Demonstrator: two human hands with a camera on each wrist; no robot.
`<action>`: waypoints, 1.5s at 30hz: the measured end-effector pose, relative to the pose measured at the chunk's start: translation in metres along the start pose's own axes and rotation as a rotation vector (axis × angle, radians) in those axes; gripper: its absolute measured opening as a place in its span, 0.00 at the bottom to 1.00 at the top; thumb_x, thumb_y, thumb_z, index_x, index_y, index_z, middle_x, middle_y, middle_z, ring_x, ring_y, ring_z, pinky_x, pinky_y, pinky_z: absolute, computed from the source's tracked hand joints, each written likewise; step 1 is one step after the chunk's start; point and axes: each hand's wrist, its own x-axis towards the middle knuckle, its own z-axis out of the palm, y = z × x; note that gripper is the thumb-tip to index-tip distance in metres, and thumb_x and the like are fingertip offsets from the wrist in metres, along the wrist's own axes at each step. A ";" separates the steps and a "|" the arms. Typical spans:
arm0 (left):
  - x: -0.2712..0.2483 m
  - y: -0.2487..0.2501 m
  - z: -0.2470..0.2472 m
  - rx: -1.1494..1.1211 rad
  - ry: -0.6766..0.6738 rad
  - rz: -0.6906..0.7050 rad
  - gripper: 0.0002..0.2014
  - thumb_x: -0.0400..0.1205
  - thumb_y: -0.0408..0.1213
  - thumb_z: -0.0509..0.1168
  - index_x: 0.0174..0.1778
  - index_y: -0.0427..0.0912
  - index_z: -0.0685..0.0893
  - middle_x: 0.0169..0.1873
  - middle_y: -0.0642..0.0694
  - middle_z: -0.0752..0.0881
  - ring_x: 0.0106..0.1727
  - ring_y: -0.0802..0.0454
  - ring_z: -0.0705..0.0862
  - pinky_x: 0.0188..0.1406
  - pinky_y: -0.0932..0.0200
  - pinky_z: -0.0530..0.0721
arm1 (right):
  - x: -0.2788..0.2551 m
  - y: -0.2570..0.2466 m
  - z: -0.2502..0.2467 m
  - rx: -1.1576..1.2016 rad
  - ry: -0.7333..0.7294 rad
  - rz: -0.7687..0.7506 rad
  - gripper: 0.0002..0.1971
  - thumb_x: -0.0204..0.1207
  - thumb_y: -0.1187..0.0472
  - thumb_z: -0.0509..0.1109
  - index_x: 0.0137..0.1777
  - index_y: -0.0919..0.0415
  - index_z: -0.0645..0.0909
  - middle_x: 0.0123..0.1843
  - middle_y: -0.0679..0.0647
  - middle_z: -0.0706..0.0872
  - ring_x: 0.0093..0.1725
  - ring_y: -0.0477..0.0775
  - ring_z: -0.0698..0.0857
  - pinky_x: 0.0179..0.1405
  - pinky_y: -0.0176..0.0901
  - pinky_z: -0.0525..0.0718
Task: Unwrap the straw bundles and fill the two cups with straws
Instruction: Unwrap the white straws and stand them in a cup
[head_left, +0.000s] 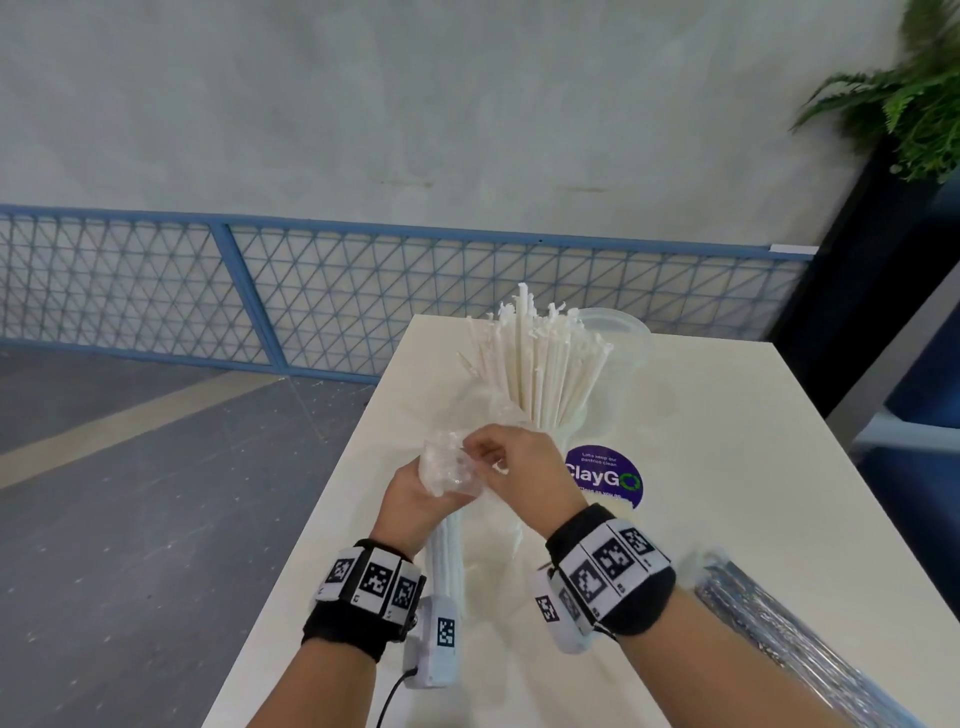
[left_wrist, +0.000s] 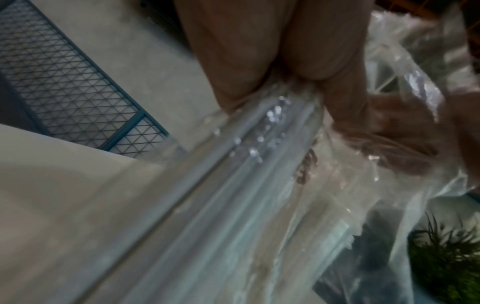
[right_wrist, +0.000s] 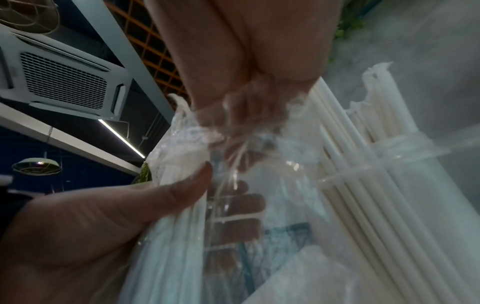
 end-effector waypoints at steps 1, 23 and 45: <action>-0.001 0.002 0.003 0.004 -0.017 -0.001 0.22 0.61 0.27 0.79 0.51 0.38 0.86 0.41 0.49 0.90 0.42 0.61 0.88 0.41 0.70 0.84 | 0.000 0.001 0.000 0.001 -0.052 0.036 0.13 0.71 0.66 0.73 0.56 0.63 0.84 0.51 0.56 0.88 0.44 0.44 0.83 0.43 0.16 0.76; 0.000 0.000 0.008 0.009 -0.268 -0.032 0.47 0.60 0.30 0.80 0.75 0.45 0.66 0.62 0.47 0.83 0.61 0.60 0.84 0.59 0.60 0.83 | -0.012 -0.003 0.025 0.430 0.128 0.347 0.04 0.79 0.62 0.66 0.46 0.51 0.76 0.46 0.51 0.85 0.51 0.53 0.85 0.55 0.45 0.82; -0.004 -0.002 0.004 -0.397 -0.214 -0.147 0.20 0.69 0.31 0.75 0.55 0.32 0.83 0.38 0.44 0.91 0.40 0.50 0.89 0.36 0.60 0.86 | -0.009 -0.037 -0.011 0.642 0.105 0.039 0.10 0.82 0.62 0.61 0.42 0.60 0.82 0.39 0.50 0.85 0.47 0.44 0.84 0.58 0.39 0.80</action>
